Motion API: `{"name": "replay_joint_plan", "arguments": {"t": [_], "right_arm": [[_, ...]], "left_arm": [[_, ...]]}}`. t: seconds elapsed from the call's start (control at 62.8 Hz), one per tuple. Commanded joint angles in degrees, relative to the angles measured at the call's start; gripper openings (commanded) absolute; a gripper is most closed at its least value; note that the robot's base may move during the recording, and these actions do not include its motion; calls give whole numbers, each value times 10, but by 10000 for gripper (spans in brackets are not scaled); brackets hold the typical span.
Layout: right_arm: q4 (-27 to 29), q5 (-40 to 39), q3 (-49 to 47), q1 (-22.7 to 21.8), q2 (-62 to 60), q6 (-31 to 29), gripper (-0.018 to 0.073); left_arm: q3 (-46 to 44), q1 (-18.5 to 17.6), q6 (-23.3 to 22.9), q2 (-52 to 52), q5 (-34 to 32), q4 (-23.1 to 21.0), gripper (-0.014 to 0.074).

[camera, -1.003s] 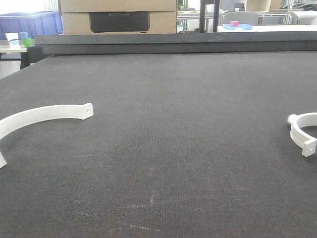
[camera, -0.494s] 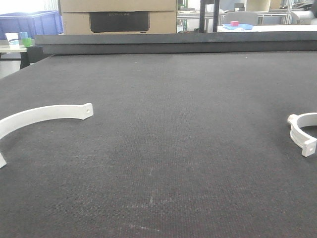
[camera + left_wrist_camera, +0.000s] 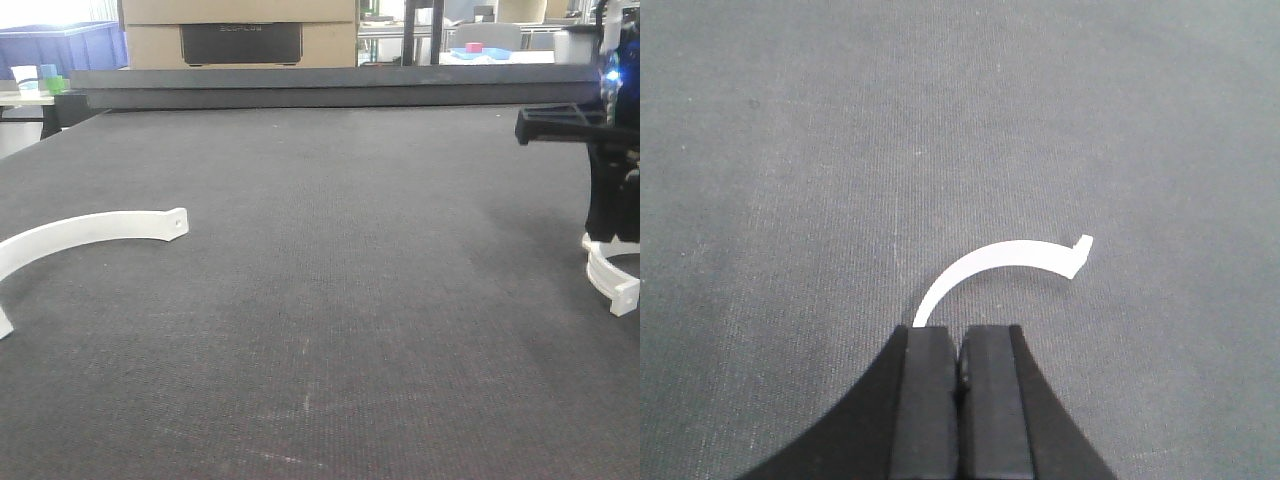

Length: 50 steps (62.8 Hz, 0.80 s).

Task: Grab PVC pipe and place in blue bin

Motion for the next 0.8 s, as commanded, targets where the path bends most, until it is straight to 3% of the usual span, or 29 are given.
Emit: {"name": "replay_joint_plan", "arguments": {"t": [0.0, 0.08, 0.143, 0.414, 0.78], "right_arm": [[-9, -2, -6, 1, 2, 1, 67], [-9, -8, -6, 1, 2, 1, 231], [-4, -14, -6, 1, 3, 1, 273], [12, -27, -6, 1, 28, 1, 190], [12, -37, -6, 1, 44, 1, 190]], "left_arm": [[-1, 2, 0, 0, -3, -5, -111], [-1, 2, 0, 0, -3, -5, -111], [-1, 2, 0, 0, -3, -5, -111], [-1, 2, 0, 0, -3, -5, -111], [-1, 2, 0, 0, -3, -5, -111]]}}
